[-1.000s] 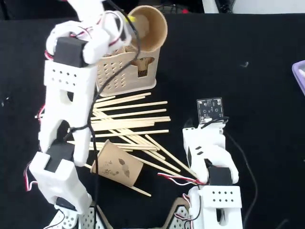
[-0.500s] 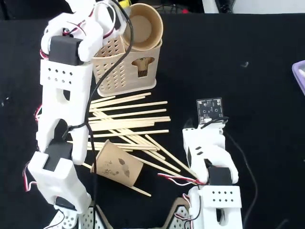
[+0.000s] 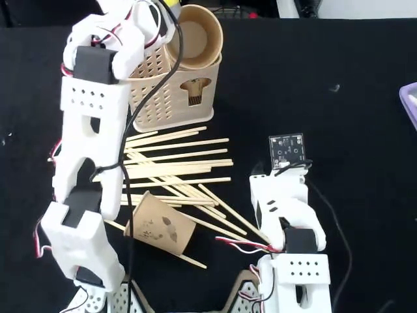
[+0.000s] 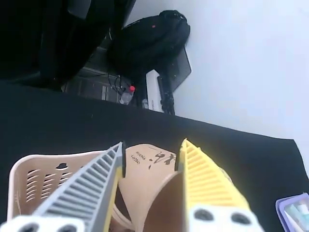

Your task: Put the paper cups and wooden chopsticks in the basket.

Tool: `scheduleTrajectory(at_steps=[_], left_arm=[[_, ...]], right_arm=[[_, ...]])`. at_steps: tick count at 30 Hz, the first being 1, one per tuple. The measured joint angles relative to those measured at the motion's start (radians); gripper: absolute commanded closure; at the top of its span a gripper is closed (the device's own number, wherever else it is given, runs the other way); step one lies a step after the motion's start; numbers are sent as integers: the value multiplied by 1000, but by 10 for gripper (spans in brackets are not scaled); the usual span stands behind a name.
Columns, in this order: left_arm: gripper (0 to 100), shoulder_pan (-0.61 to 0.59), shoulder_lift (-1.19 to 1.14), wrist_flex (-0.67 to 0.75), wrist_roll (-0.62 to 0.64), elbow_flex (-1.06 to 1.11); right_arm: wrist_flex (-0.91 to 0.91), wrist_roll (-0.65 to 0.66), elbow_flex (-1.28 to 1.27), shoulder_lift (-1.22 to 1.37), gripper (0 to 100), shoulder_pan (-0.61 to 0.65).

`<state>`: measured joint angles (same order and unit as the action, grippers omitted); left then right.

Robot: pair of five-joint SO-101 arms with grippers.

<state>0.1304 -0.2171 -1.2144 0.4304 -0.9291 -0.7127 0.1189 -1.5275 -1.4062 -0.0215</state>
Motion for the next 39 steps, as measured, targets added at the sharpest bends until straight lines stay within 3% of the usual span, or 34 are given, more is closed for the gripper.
scheduleTrajectory(at_steps=[8, 14, 24, 39], left_arm=[[805, 26, 41, -140, -124, 0], [805, 28, -18, -150, -152, -3], [805, 29, -57, 15, -155, -6], [805, 29, -57, 95, -155, -6]], right_arm=[[0, 0, 0, 0, 832, 0], [0, 0, 0, 0, 832, 0], [0, 0, 0, 0, 832, 0], [0, 0, 0, 0, 832, 0]])
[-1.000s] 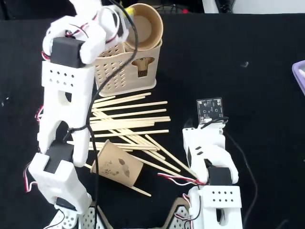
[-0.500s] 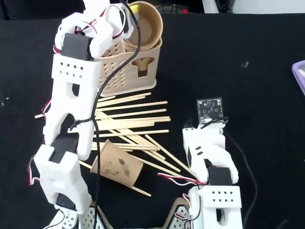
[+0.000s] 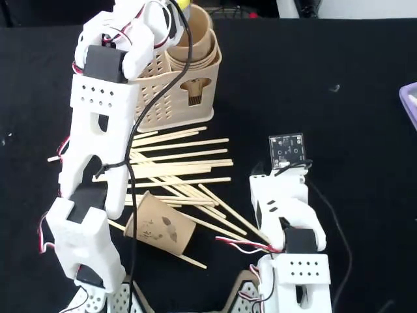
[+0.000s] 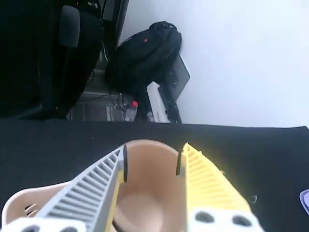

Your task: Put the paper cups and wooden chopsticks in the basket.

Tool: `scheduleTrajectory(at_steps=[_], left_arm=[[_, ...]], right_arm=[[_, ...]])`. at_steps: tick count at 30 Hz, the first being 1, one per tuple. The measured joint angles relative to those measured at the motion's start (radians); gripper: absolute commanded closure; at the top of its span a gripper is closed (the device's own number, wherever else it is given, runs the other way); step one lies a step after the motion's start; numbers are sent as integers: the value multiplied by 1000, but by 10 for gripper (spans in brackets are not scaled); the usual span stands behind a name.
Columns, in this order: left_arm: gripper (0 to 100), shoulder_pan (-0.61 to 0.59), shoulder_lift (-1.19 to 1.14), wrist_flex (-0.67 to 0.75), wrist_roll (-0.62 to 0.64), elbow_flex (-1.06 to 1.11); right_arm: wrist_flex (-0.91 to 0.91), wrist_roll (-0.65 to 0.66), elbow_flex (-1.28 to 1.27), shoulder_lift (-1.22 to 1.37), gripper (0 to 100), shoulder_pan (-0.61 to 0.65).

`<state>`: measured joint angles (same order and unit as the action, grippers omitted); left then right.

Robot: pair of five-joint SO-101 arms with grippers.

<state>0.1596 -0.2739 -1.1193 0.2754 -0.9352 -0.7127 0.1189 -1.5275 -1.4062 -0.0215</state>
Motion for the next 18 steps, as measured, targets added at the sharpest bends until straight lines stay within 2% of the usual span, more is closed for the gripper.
scheduleTrajectory(at_steps=[7, 12, 18], left_arm=[[805, 0, 0, -11, -2, -5], [805, -15, -2, -146, -2, -87], [805, -91, 0, -325, 2, -164]], right_arm=[[0, 0, 0, 0, 832, 0], [0, 0, 0, 0, 832, 0], [0, 0, 0, 0, 832, 0]])
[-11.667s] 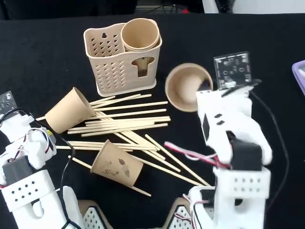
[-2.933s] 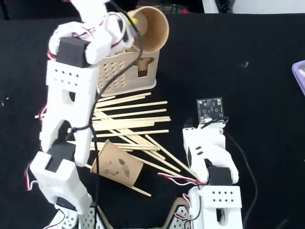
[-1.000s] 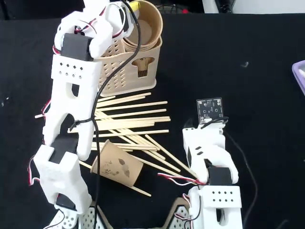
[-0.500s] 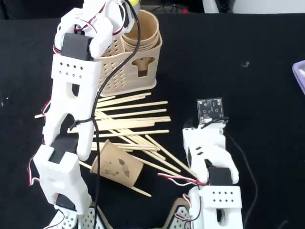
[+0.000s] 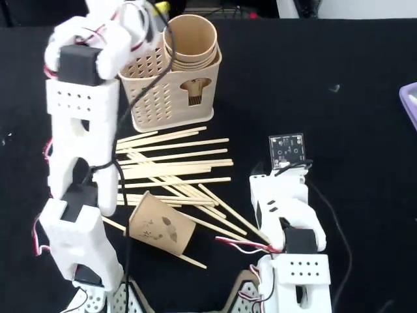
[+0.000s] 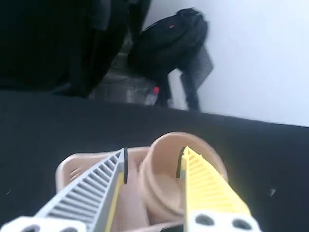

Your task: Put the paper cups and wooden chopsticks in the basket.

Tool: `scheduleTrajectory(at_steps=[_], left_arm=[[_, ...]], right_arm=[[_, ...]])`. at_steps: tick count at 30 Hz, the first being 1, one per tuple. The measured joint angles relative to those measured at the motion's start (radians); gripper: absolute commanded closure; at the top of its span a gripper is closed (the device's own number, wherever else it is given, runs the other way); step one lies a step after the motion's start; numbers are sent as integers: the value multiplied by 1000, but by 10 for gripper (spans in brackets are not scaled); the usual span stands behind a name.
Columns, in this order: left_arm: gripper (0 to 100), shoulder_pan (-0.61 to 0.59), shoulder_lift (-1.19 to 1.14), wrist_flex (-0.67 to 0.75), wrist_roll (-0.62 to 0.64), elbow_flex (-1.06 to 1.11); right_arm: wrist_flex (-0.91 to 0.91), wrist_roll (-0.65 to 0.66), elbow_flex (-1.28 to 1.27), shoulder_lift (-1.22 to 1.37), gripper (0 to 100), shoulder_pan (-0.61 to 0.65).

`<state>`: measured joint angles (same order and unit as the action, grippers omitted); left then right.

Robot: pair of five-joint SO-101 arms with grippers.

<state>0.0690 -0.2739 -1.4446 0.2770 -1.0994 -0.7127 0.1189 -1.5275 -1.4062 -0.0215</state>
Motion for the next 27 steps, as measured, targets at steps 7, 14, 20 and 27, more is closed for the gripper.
scheduleTrajectory(at_steps=[7, 14, 20, 27], left_arm=[[805, -18, 0, -221, -127, -12], [805, -75, 92, -311, -256, 63], [801, -81, 325, -311, -377, 465], [800, -68, 646, -252, -559, 1112]], right_arm=[[0, 0, 0, 0, 832, 0], [0, 0, 0, 0, 832, 0], [0, 0, 0, 0, 832, 0], [0, 0, 0, 0, 832, 0]])
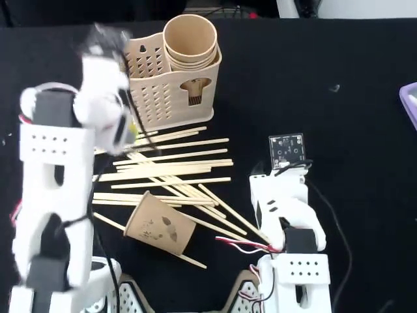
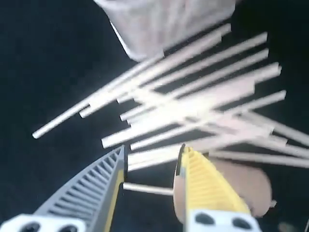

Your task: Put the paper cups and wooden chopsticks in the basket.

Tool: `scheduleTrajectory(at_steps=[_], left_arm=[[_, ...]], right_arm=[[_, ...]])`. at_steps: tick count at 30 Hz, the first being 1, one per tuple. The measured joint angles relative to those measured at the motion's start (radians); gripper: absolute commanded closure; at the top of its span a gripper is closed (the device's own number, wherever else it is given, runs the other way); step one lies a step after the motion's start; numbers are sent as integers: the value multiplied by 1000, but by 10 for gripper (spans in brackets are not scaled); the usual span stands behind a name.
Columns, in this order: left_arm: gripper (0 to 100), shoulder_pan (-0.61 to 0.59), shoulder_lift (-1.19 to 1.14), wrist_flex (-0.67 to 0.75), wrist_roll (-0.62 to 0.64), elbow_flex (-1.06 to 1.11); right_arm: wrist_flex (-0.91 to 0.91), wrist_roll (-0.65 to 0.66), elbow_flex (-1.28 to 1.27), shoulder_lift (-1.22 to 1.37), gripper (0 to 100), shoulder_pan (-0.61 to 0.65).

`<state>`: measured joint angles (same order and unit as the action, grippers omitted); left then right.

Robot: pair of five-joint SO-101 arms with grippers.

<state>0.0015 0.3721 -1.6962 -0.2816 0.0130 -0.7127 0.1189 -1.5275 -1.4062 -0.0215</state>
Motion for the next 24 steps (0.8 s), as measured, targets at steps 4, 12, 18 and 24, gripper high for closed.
scheduleTrajectory(at_steps=[4, 12, 18, 24], left_arm=[[792, -3, 91, 135, -81, 339], [723, 52, 135, 226, -135, 608], [723, 69, 138, 230, -135, 608], [723, 44, 138, 196, -135, 499]], right_arm=[[0, 0, 0, 0, 832, 0], [0, 0, 0, 0, 832, 0], [0, 0, 0, 0, 832, 0], [0, 0, 0, 0, 832, 0]])
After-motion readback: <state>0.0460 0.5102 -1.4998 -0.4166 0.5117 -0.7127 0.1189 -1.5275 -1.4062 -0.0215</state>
